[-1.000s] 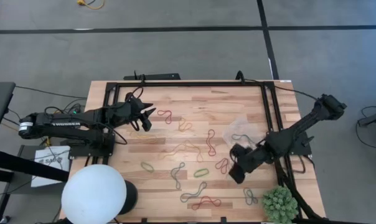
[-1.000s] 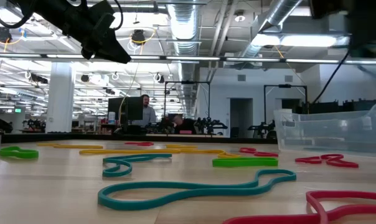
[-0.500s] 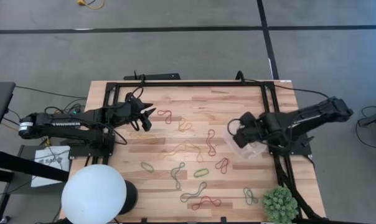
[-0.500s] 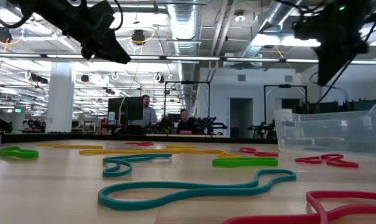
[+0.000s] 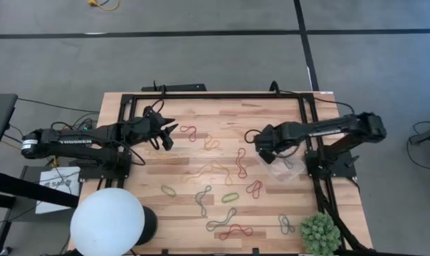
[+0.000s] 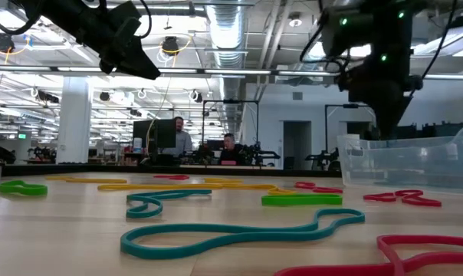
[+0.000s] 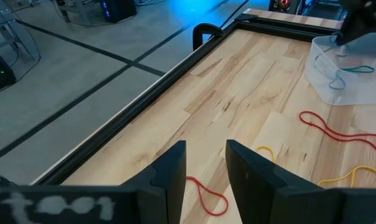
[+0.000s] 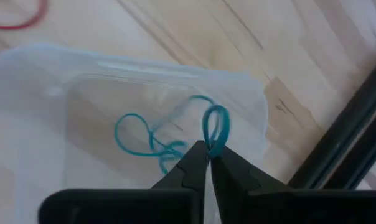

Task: Pick and place items into bin
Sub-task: Put the blue rubber band into the transparent bin

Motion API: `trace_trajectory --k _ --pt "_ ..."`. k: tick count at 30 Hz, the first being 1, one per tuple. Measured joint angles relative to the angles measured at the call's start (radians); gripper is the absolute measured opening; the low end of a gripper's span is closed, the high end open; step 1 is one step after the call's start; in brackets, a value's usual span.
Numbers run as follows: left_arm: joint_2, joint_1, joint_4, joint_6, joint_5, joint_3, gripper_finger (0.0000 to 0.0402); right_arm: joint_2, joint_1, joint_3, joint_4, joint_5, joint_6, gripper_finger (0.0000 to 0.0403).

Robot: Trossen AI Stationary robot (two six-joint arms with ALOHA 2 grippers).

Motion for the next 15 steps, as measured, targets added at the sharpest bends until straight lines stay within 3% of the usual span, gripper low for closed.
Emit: trace_trajectory --k 9,15 --pt "0.000 0.000 -0.018 -0.010 0.001 0.000 0.0104 0.093 -0.015 0.000 0.000 -0.065 -0.080 0.0095" --pt "0.000 0.000 -0.013 -0.034 0.002 0.000 0.0104 0.094 -0.015 0.035 -0.051 -0.143 -0.097 0.0110"
